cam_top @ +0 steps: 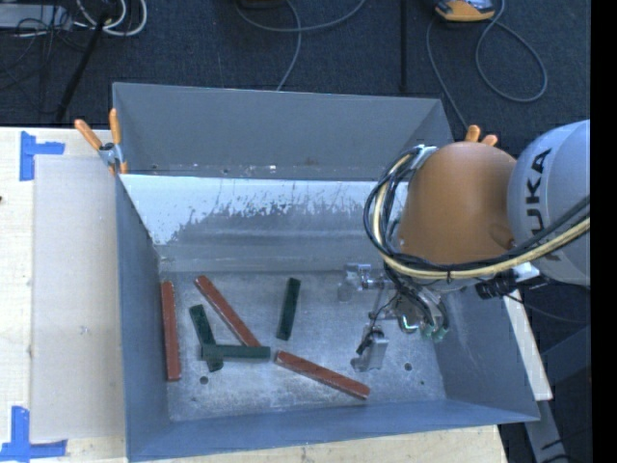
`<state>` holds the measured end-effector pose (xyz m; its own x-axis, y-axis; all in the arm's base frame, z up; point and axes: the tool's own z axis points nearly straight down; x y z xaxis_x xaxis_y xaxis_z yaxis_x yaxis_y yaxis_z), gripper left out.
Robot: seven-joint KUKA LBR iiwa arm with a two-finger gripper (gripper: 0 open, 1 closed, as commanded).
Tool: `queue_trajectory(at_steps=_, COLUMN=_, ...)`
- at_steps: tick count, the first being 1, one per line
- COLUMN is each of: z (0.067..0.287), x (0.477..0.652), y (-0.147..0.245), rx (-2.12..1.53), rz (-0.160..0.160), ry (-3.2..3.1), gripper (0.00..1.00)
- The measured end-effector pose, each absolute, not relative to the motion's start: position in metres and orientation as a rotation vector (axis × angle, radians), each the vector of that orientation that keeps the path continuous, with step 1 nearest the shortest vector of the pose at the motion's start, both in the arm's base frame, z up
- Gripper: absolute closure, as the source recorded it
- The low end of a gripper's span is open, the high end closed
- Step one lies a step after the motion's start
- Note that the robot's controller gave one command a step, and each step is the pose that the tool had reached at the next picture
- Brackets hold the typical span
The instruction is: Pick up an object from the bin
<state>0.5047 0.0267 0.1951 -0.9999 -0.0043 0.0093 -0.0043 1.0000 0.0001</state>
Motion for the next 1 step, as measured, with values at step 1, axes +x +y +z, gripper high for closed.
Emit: queue_trajectory(at_steps=1, z=0.0677, x=0.4756, y=0.0384, rx=-0.001, rz=-0.002, ry=-3.146, gripper=0.0)
